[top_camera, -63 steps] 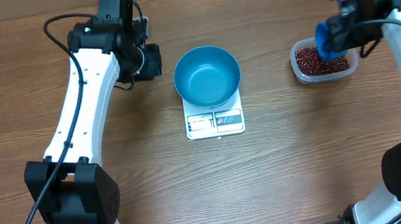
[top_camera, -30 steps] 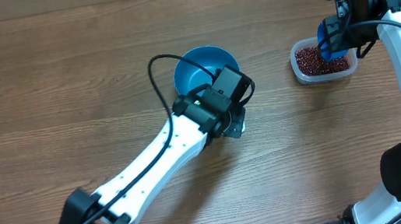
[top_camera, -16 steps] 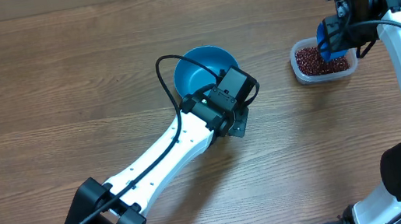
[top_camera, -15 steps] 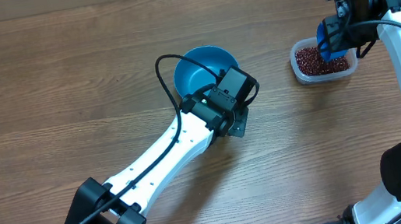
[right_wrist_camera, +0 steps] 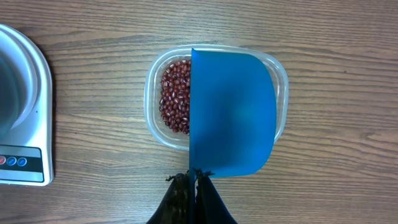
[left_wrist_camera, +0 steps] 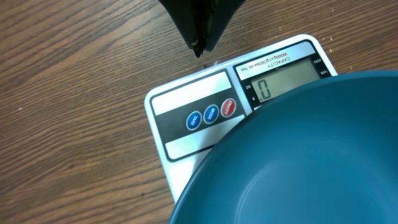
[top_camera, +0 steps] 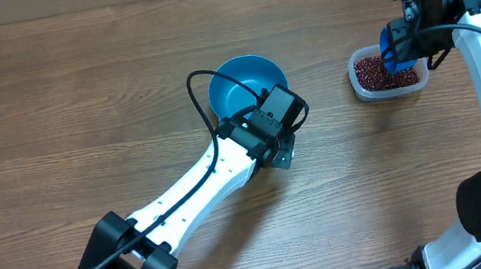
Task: Scoop item into bowl and weigh 150g on scale
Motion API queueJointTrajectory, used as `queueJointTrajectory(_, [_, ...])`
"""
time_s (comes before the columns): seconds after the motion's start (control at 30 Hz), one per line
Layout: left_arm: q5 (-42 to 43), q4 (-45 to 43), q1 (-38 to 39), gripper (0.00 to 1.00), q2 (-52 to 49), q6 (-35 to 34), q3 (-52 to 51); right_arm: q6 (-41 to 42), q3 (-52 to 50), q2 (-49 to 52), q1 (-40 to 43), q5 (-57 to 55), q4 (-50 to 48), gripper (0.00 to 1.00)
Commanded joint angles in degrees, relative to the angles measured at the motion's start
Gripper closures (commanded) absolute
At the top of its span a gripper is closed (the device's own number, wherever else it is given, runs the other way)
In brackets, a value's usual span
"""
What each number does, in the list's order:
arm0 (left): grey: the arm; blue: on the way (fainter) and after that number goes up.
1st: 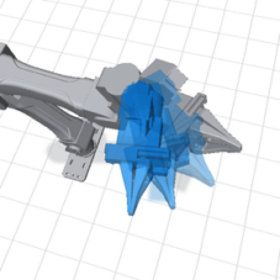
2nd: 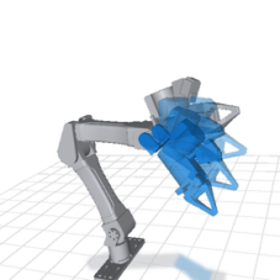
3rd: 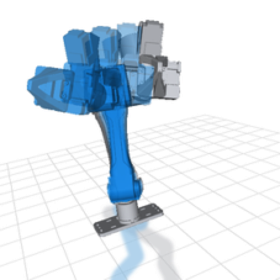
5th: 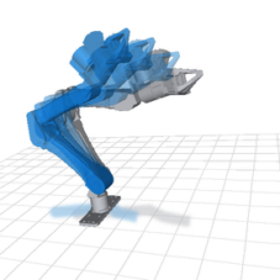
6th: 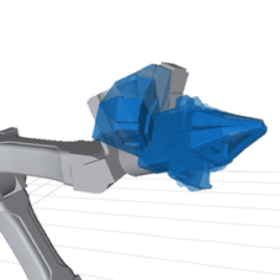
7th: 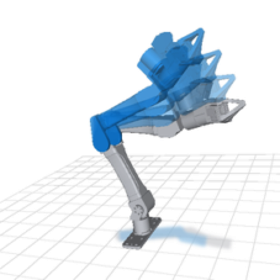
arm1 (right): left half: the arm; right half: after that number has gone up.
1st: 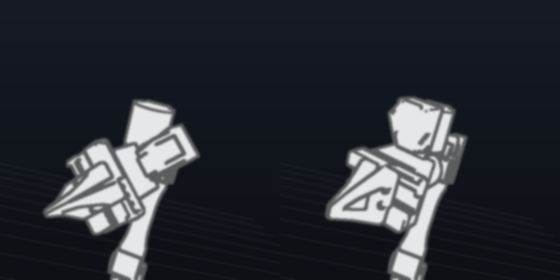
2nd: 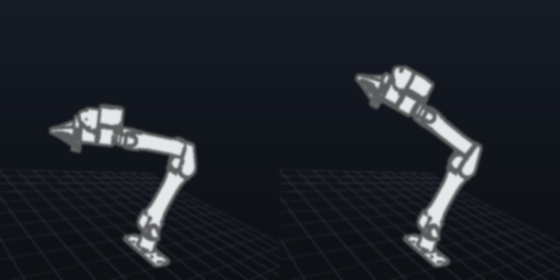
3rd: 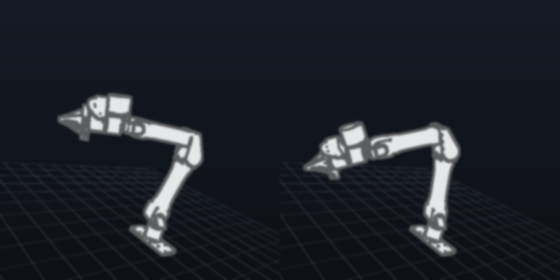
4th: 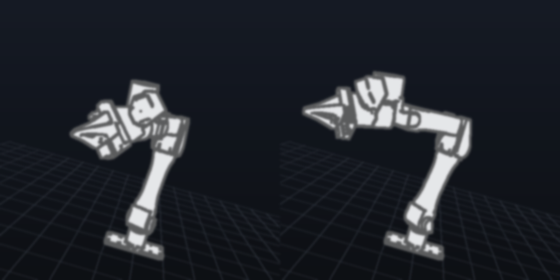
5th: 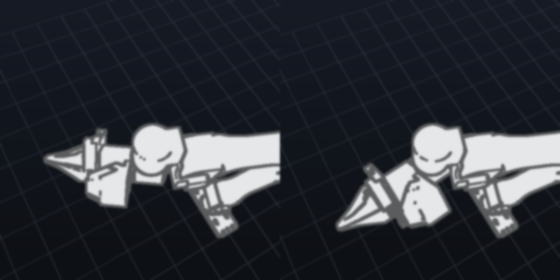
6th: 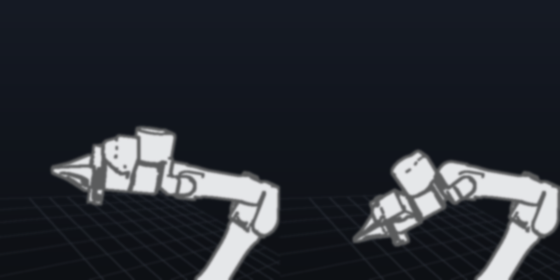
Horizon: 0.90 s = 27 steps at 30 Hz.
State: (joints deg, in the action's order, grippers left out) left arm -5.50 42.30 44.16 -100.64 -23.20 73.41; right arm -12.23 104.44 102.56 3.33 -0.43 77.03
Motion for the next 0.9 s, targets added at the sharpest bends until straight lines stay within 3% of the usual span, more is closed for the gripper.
queueJointTrajectory(0.0, [-1.07,-0.83,0.13,0.96,0.24,1.97,-1.25,0.22,-0.24,-0.09,0.15,0.07,-0.5,0.96])
queueJointTrajectory(0.27, [-1.11,-5.57,0.13,0.96,0.02,2.38,-4.68,0.22,-0.24,-0.07,0.15,0.07,-0.96,0.96])
queueJointTrajectory(0.57, [-1.18,-11.28,0.13,0.96,-4.2,8.0,-5.22,0.2,-0.24,0.0,0.17,0.07,-1.01,0.96])
queueJointTrajectory(0.77, [-8.87,-11.41,0.13,0.96,-5.92,8.26,-5.22,0.2,-0.24,0.0,0.17,0.07,-1.42,0.96])
queueJointTrajectory(0.87, [-8.76,-11.52,0.11,0.96,-6.03,8.46,-5.22,0.22,-0.24,0.0,0.17,0.07,-1.77,0.96])
